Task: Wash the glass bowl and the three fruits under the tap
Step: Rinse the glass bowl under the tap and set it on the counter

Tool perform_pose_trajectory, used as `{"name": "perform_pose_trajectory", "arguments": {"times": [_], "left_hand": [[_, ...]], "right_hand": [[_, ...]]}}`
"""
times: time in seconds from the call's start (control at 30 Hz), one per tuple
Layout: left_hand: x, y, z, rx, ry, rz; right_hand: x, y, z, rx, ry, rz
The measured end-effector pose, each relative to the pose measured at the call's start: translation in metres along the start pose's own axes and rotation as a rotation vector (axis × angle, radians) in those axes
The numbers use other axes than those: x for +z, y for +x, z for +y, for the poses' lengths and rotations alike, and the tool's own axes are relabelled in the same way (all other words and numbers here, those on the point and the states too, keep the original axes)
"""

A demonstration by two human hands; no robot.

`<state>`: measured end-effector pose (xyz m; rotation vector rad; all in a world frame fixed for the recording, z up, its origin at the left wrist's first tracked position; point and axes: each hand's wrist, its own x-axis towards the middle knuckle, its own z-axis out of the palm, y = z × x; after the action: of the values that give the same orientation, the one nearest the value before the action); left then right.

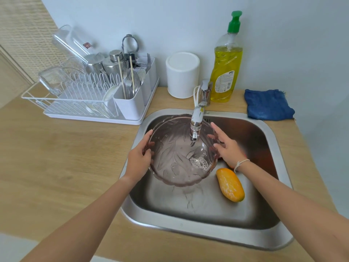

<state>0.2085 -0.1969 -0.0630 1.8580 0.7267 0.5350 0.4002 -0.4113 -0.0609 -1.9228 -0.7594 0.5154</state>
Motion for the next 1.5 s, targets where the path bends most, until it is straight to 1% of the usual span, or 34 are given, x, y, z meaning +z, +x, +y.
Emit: {"name": "perform_pose_trajectory", "arguments": {"times": [0.13,0.3,0.47,0.67,0.8,0.93,1.1,1.5], "left_hand": [[-0.002,-0.009,0.001,0.026,-0.009,0.036],[-0.002,-0.023,0.002,0.057,0.056,0.049],[0.0,-0.034,0.002,0.062,0.129,0.045],[0.002,-0.035,0.007,0.112,0.173,0.098],[0.002,-0.041,0.006,0.135,0.207,0.098],[-0.006,-0.038,0.001,0.166,0.269,0.113],[-0.009,-0.035,-0.002,0.2,0.313,0.129],[-0.01,-0.033,-0.005,0.24,0.315,0.147]], "right_hand": [[-0.002,0.008,0.0,-0.044,-0.069,-0.022],[-0.004,0.007,0.004,-0.082,-0.126,-0.028],[-0.005,0.005,0.012,-0.089,-0.159,-0.069],[-0.009,0.015,0.009,-0.14,-0.178,-0.033],[-0.006,0.015,0.013,-0.153,-0.245,-0.032],[0.0,0.015,0.013,-0.173,-0.233,-0.027],[0.007,0.014,0.011,-0.158,-0.251,-0.004],[0.007,0.013,0.005,-0.183,-0.283,0.015]]}}
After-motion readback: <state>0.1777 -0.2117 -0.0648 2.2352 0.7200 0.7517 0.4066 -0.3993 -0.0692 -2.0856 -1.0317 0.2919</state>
